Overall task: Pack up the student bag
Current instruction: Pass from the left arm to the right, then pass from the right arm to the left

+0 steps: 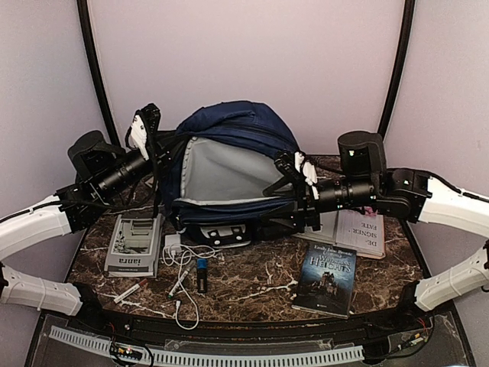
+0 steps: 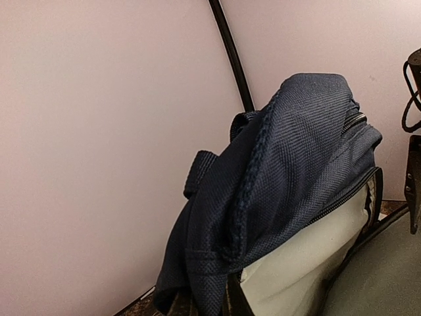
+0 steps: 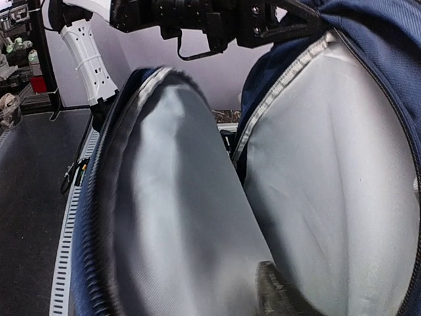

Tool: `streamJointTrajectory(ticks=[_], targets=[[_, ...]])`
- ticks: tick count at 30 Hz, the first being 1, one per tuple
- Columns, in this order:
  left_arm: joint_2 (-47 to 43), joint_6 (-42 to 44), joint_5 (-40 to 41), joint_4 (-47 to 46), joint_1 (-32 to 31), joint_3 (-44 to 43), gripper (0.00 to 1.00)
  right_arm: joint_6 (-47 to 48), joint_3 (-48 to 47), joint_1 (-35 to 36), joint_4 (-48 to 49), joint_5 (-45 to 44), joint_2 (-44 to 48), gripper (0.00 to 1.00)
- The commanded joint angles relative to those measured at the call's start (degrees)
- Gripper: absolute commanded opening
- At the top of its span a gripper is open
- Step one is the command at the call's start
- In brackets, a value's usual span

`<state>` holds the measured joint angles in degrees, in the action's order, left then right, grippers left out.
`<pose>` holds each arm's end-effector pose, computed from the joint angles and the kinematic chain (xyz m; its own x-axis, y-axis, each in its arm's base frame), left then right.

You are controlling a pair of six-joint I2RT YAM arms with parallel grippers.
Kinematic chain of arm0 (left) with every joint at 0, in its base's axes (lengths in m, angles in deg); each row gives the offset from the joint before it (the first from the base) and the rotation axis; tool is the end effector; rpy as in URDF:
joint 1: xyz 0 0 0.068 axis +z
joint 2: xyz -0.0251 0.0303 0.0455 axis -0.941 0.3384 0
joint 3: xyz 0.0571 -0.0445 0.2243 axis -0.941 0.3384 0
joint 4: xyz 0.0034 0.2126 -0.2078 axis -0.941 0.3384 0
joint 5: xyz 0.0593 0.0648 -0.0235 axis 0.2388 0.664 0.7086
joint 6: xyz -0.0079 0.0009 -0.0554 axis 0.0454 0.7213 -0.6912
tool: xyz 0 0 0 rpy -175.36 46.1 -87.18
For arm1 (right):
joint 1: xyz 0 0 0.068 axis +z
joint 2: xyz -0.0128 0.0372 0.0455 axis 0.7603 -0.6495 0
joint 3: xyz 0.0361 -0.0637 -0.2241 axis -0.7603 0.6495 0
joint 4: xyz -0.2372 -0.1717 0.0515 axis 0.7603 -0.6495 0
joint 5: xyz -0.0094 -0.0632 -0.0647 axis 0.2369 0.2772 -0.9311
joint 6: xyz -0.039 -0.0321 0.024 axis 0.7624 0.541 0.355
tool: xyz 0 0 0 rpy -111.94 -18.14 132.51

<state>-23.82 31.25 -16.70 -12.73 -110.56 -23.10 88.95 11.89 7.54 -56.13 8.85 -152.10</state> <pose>0.2315 -0.2012 0.3433 0.3766 0.0286 -0.9259 0.6326 0.7222 0.2796 0.1668 0.2839 0.3170 0.0533 -0.3096 -0.9494 -0.9852 0.1386 -0.1005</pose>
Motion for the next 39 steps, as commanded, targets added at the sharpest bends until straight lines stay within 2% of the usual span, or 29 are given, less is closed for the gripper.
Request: streamJointTrajectory(ticks=[1, 3, 4, 10, 13, 17, 19, 21, 22, 23, 25, 28, 32, 36, 39], targets=[[-2.58, 0.09, 3.68, -3.09, 0.65, -1.28, 0.00, 2.08, 0.35, -0.08, -5.42, -7.61, 1.29, 0.31], [-2.79, -0.06, 4.50, -3.09, 0.74, -1.47, 0.00, 2.33, 0.76, -0.56, -4.43, -12.32, 3.30, 0.02], [-2.93, -0.23, 4.72, -3.01, 0.78, -1.70, 0.00, 2.18, 0.87, -1.05, -3.27, -14.81, 4.43, 0.00], [-4.07, -3.68, 4.52, -2.91, 1.51, -3.32, 0.00, 3.21, -3.33, -9.06, 7.06, -21.23, 8.08, 0.00], [-4.11, -6.66, 3.26, -2.16, 1.49, -4.40, 0.00, 4.58, -9.04, -13.84, 12.64, -20.11, 6.08, 0.00], [-2.94, -15.84, 1.69, -0.45, 1.57, -3.46, 0.00, 5.67, -16.10, -20.31, 17.23, -10.83, 0.28, 0.00], [-2.74, -21.11, 0.88, 0.57, 1.52, -1.38, 0.00, 6.72, -20.80, -22.80, 17.75, -3.09, -2.97, 0.00], [-3.25, -24.35, -1.15, 1.05, 1.56, 1.69, 0.01, 7.74, -25.09, -25.68, 16.77, 8.49, -5.78, 0.00], [-3.76, -24.82, -2.19, 1.80, 1.56, 3.06, 0.07, 8.07, -27.88, -27.28, 14.88, 15.74, -7.36, 0.00], [-4.55, -24.52, -2.80, 3.18, 1.56, 4.03, 0.20, 8.67, -31.30, -28.82, 12.16, 23.18, -9.04, 0.00], [-7.05, -21.39, -2.44, 7.44, 1.58, 4.86, 0.50, 12.11, -38.63, -30.58, 3.68, 32.71, -12.55, 0.00], [-12.90, -13.36, 0.02, 14.49, 1.57, 3.42, 0.79, 23.41, -49.87, -30.98, -17.20, 35.04, -17.68, 0.00], [-19.21, -5.46, 2.38, 20.80, 1.53, -1.40, 0.94, 32.52, -57.46, -30.98, -32.64, 33.27, -21.87, 0.00], [-16.97, -1.41, -4.95, 28.96, 1.57, -7.60, 0.95, 37.34, -60.09, -30.82, -41.91, 37.77, -26.29, 0.00], [-11.78, 0.19, -6.39, 32.93, 1.50, -12.28, 0.94, 40.34, -61.42, -29.55, -47.16, 38.56, -29.08, 0.00]])
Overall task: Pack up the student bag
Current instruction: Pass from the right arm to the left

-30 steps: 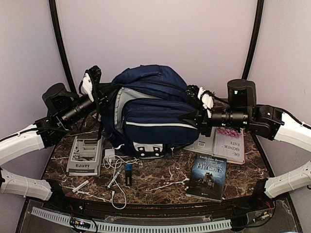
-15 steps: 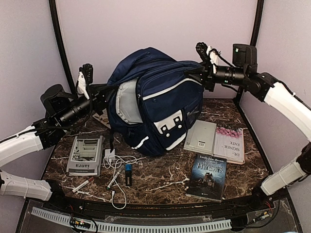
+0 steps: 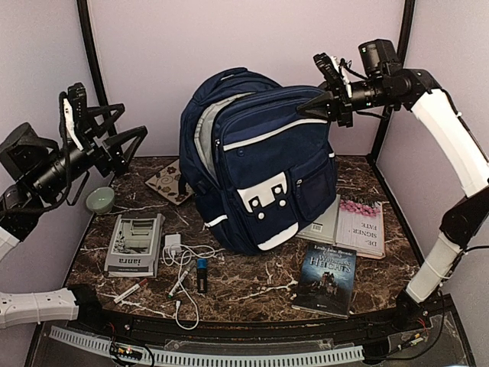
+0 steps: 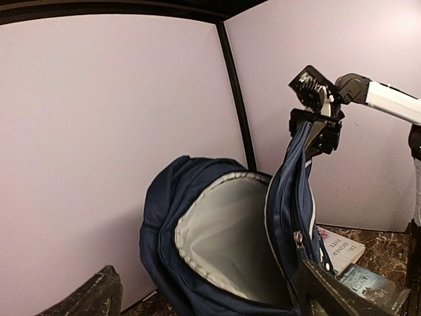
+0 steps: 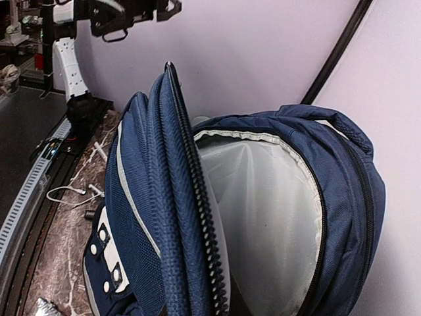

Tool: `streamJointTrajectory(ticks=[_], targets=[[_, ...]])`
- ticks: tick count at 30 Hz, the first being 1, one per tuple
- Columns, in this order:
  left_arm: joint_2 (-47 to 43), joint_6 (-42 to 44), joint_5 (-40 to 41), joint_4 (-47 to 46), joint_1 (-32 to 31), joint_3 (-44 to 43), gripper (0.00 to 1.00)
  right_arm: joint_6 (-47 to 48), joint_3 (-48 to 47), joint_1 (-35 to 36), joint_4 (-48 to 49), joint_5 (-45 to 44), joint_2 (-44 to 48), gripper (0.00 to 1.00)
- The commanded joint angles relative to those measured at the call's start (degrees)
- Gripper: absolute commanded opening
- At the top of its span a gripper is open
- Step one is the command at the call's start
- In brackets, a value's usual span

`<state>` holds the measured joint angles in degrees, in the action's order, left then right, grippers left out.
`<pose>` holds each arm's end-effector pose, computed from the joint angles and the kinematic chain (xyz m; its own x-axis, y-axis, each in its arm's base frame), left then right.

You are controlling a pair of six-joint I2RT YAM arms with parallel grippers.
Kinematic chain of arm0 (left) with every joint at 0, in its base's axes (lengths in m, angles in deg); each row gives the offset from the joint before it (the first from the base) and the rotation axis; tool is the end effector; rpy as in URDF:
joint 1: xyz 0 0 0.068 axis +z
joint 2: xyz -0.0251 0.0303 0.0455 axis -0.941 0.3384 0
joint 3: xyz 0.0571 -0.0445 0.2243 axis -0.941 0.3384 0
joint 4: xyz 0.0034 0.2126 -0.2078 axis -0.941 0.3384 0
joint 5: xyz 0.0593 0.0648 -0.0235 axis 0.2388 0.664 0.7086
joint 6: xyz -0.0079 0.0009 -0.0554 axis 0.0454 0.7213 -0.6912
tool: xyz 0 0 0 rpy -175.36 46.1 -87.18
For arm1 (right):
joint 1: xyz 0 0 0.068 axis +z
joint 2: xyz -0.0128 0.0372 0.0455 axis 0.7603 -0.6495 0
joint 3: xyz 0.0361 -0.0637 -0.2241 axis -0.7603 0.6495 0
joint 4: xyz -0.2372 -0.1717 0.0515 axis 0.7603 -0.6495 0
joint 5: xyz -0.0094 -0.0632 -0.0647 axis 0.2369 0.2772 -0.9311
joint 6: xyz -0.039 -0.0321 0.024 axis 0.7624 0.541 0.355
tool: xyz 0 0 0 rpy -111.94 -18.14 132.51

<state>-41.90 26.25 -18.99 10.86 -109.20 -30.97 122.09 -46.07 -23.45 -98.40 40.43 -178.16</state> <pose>0.1667 -0.1414 0.4295 0.3558 -0.0562 -0.9329 0.6657 0.7159 0.2108 0.3021 0.1822 0.4679 0.3455 -0.3094 -0.8859 -0.9317 -0.0004 -0.3632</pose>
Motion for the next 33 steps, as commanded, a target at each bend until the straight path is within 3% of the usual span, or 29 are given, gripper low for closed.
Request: streamJointTrajectory(ticks=[1, 7, 11, 13, 17, 22, 24, 26, 27, 30, 33], targets=[[8.16, 6.48, -4.13, 10.25, 0.20, -6.21, 0.92, 8.05, -3.52, 2.22, -6.44, 6.35, -3.80, 0.00], [26.42, 12.84, -5.79, 20.19, 0.95, -25.18, 0.86, 12.88, -1.11, 9.49, -12.63, -0.38, -5.83, 0.00], [39.65, 16.16, -13.69, 32.87, 3.23, -38.24, 0.98, 13.08, 1.63, 12.38, -12.39, -1.62, -5.69, 0.00], [44.08, 19.19, -13.19, 35.27, 4.26, -41.89, 0.99, 13.45, 2.36, 13.40, -12.89, -1.81, -5.76, 0.00], [48.69, 21.48, -12.63, 30.54, 8.21, -43.61, 0.99, 14.21, 3.13, 14.48, -13.74, -2.14, -5.64, 0.00], [56.31, 27.05, -16.15, 37.20, 8.22, -49.21, 0.99, 13.40, 5.83, 14.87, -11.33, -2.84, -4.23, 0.00], [57.93, 27.03, -15.43, 37.83, 8.35, -49.07, 0.90, 13.00, 7.16, 14.83, -10.15, -3.11, -3.50, 0.00], [58.83, 27.63, -14.96, 38.47, 8.35, -48.30, 0.72, 13.00, 8.51, 14.83, -9.65, -3.49, -2.81, 0.00], [58.93, 28.14, -14.60, 38.14, 8.36, -47.61, 0.71, 13.10, 9.10, 14.83, -9.50, -3.67, -2.49, 0.00], [58.64, 28.64, -11.30, 34.87, 8.37, -46.02, 0.88, 13.35, 10.30, 14.83, -9.08, -4.31, -1.90, 0.00], [58.44, 27.11, -10.11, 32.13, 9.13, -47.32, 0.94, 13.29, 10.43, 14.83, -8.82, -4.50, -1.81, 0.00]])
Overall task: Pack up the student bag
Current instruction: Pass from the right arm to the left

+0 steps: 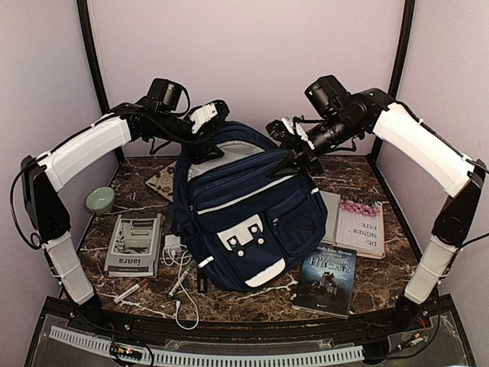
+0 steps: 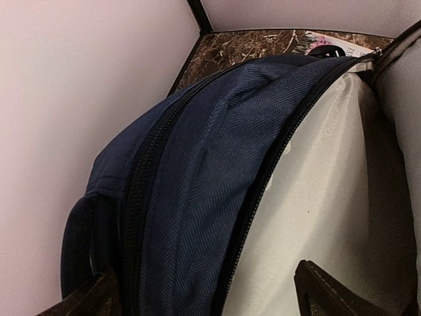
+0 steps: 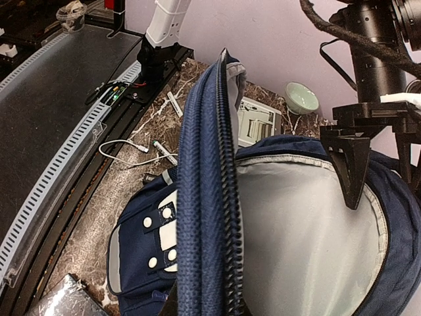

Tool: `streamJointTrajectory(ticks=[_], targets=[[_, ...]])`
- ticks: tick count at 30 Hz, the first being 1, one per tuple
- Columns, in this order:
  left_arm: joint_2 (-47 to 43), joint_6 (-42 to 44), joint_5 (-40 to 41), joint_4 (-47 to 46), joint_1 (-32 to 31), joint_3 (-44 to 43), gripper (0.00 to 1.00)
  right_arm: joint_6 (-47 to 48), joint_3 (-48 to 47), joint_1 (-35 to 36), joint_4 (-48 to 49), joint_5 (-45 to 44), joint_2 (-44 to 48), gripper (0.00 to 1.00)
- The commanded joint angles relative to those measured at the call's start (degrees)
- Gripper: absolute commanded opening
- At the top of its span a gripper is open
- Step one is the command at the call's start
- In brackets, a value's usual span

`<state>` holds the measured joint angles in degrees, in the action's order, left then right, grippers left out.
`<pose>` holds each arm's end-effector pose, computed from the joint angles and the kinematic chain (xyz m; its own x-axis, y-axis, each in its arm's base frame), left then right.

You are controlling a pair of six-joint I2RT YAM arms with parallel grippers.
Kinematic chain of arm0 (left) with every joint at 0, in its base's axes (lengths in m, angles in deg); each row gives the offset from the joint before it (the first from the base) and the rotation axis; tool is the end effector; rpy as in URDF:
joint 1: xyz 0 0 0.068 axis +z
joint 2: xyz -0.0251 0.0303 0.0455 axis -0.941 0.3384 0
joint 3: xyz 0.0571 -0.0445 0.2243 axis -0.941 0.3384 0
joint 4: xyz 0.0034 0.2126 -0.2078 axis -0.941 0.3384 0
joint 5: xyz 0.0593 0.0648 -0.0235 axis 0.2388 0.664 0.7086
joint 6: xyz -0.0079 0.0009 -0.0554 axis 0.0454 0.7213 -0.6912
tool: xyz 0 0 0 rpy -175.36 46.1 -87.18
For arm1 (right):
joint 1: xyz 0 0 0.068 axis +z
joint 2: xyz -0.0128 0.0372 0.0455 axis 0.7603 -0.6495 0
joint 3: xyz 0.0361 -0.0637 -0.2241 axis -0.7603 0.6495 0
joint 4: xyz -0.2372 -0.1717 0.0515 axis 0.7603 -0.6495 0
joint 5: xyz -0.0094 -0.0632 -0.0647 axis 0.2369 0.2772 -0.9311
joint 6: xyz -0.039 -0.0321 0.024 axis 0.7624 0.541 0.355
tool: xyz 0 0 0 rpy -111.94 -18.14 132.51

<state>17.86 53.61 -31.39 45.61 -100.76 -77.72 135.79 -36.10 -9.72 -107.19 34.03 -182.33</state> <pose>0.3749 -0.2364 0.3474 0.1004 0.6108 -0.7854 0.8449 0.3646 0.3915 0.2747 0.2655 0.3728 0.3760 -0.4532 -0.8082 -0.9146 -0.3214 -0.2453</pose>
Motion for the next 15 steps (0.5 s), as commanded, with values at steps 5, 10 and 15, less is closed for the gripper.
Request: streamJointTrajectory(ticks=[5, 10, 15], targets=[[0.79, -7.86, 4.56, -3.09, 3.87, -7.01, 0.95, -0.53, 0.76, 1.10, 0.60, 1.93, 2.45, 0.00], [4.64, -7.62, -0.08, 2.46, 4.44, -10.21, 0.99, -0.67, 0.81, 1.08, 1.12, 1.60, 2.45, 0.00], [8.78, -7.20, -11.32, 7.38, 5.03, -11.36, 0.99, -0.62, 0.81, 1.10, 1.51, 1.03, 2.62, 0.00]])
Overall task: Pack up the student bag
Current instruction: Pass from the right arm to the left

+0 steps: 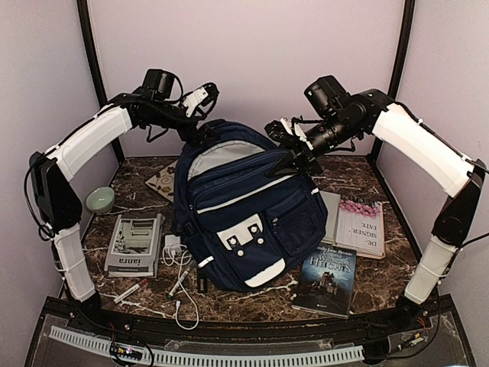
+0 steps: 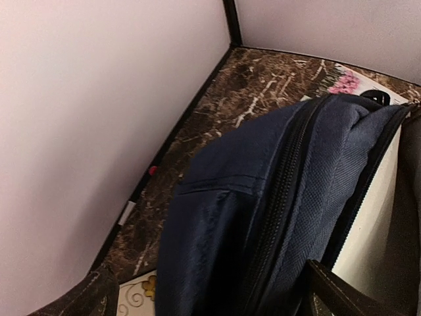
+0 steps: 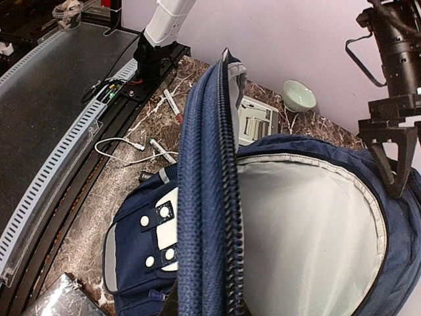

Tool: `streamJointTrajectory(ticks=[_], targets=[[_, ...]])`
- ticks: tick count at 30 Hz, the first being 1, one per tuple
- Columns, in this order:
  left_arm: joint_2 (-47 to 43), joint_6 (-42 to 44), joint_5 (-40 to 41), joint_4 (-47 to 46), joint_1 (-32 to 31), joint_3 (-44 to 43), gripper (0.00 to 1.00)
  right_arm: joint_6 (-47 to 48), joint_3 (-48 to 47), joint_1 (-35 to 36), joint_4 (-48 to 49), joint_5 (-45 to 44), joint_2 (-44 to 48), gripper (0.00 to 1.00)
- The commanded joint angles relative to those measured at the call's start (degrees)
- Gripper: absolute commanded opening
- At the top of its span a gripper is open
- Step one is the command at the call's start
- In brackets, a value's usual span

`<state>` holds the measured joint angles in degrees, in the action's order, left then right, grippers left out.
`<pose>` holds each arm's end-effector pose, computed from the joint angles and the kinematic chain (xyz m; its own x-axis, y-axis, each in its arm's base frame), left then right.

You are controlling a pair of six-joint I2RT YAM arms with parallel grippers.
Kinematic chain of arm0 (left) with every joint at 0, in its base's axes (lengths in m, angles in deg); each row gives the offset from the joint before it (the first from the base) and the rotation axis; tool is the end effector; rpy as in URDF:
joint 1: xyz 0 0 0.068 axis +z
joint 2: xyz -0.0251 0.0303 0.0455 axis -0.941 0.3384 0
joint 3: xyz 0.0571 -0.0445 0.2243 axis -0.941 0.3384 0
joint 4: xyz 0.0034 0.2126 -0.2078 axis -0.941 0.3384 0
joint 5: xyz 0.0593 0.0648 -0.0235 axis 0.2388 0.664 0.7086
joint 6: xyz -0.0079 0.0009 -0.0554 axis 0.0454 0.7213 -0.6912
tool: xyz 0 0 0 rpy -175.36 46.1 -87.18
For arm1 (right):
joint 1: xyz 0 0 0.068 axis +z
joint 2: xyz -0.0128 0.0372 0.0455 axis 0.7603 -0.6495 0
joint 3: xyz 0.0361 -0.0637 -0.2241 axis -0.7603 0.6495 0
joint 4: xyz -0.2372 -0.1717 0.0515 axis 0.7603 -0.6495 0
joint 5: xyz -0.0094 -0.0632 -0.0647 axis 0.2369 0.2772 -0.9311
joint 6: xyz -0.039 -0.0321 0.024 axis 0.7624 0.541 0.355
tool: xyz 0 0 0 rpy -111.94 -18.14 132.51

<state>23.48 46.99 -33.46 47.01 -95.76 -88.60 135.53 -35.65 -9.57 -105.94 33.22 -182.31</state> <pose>0.4087 -0.2113 0.3739 0.0150 0.5258 -0.8505 0.8092 0.4932 0.3192 0.2759 0.2673 0.3714 0.3837 -0.4564 -0.8028 -0.9137 -0.3135 -0.2584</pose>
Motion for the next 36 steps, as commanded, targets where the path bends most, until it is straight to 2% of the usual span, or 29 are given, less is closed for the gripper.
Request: streamJointTrajectory(ticks=[1, 4, 5, 6, 7, 8, 9, 10, 11, 13, 16, 18, 19, 21, 25, 29, 30, 33, 36], targets=[[3.69, -0.61, -11.87, 6.33, 0.02, -0.48, 0.99, -0.45, 0.35, 0.95, 0.48, 1.88, 2.70, 0.00], [4.69, -1.21, -20.80, 6.71, 0.00, -0.21, 0.99, -0.70, 0.64, 0.95, 1.24, 1.89, 2.86, 0.00], [4.93, -1.45, -23.29, 6.76, 0.04, -0.11, 0.97, -0.80, 0.88, 0.95, 1.65, 1.75, 2.93, 0.00], [5.15, -1.69, -24.64, 6.70, -0.05, -0.08, 0.90, -0.98, 1.26, 0.95, 2.25, 1.53, 3.11, 0.00], [5.27, -1.94, -25.03, 6.77, -0.02, -0.05, 0.79, -1.30, 1.94, 0.95, 3.16, 1.29, 3.35, 0.00], [5.28, -2.20, -24.96, 6.71, -0.03, -0.05, 0.63, -1.84, 2.66, 0.95, 4.34, 1.09, 3.67, 0.00], [5.24, -2.58, -24.50, 6.54, 0.03, -0.09, 0.42, -2.62, 3.43, 0.95, 5.90, 0.72, 4.14, 0.00], [4.95, -3.12, -23.61, 6.02, -0.03, -0.37, 0.14, -3.56, 4.63, 0.84, 8.01, 0.13, 4.70, 0.00], [4.31, -4.51, -21.91, 4.38, -0.04, -0.21, 0.01, -4.99, 6.22, 0.81, 10.80, -0.76, 5.69, 0.00], [1.93, -8.71, -16.91, -1.55, 0.04, 1.58, 0.00, -10.20, 10.41, 0.59, 19.72, -5.58, 9.31, 0.00], [-5.29, -15.69, -10.31, -14.72, -0.02, 7.99, 0.00, -20.33, 18.71, -1.07, 40.73, -16.73, 14.77, 0.00], [-9.71, -19.98, -7.81, -22.38, -0.03, 11.66, 0.00, -22.28, 22.86, -3.62, 55.45, -19.15, 17.74, 0.00], [-11.70, -22.26, -6.71, -25.45, -0.03, 13.17, 0.00, -28.48, 23.79, -5.23, 64.02, -24.12, 18.56, 0.00], [-15.20, -26.22, -5.16, -29.68, -0.04, 15.72, 0.00, -36.80, 22.85, -8.27, 71.52, -27.70, 19.03, 0.00], [-22.31, -35.72, -3.97, -39.07, -0.01, 24.94, 0.00, -37.79, 18.38, -9.16, 78.12, -22.98, 17.77, 0.00], [-30.15, -52.82, 1.43, -55.08, -0.09, 42.43, 0.00, -38.24, 19.00, -9.21, 89.28, -15.53, 14.60, 0.00], [-31.75, -56.36, 4.35, -58.06, -0.04, 46.85, 0.00, -39.39, 19.27, -9.17, 91.46, -14.10, 13.19, 0.03], [-36.19, -64.75, 14.68, -63.12, -0.18, 59.02, 0.00, -45.76, 20.99, -9.00, 94.86, -12.86, 8.93, 0.38], [-40.83, -70.32, 26.97, -64.41, -0.20, 70.75, 0.00, -51.16, 26.43, -8.77, 95.30, -14.66, 7.80, 0.57]])
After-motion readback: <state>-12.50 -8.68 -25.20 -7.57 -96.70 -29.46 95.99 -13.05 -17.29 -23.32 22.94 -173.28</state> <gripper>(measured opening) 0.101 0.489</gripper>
